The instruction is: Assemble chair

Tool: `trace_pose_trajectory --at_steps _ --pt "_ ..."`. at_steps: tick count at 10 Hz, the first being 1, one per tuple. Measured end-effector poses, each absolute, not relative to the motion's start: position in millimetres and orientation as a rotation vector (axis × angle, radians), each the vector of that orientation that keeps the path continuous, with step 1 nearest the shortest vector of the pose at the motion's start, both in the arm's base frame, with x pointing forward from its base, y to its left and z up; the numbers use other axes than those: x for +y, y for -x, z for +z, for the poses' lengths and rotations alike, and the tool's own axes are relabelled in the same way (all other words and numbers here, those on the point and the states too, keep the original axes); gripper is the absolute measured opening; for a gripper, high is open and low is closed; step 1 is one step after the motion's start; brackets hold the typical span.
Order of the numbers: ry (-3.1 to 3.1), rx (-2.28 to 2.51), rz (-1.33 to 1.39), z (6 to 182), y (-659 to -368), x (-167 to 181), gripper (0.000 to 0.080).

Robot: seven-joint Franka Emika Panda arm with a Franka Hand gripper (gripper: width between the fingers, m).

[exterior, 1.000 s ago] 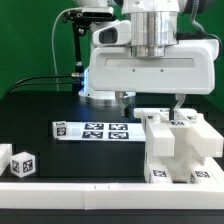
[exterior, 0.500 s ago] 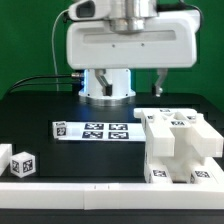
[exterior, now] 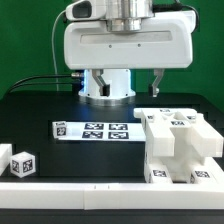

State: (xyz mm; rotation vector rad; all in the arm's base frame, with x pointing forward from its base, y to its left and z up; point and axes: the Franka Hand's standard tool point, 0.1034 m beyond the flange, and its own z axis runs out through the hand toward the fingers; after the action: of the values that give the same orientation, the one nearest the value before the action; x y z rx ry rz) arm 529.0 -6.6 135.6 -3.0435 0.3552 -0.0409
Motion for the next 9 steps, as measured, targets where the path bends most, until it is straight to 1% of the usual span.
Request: trace_pose_trajectory --at_steps 2,3,6,7,8,9 --pt "3.053 0.271 -0.037 124.5 -522.4 -53.4 0.0649" --pt "3.043 0.265 -0.033 120.2 -521.2 -63.7 0.0649" --pt "3.048 0.223 -0.032 116.9 -518.5 -66.2 0.0649" --pt "3.058 0.162 -0.023 106.9 -504.7 -78.9 0.0649" --pt "3.071 0.114 -0.005 95.5 -483.0 -90.0 0.0649" --pt "3.088 0.036 -0.020 88.7 -466.7 -99.5 0.0649"
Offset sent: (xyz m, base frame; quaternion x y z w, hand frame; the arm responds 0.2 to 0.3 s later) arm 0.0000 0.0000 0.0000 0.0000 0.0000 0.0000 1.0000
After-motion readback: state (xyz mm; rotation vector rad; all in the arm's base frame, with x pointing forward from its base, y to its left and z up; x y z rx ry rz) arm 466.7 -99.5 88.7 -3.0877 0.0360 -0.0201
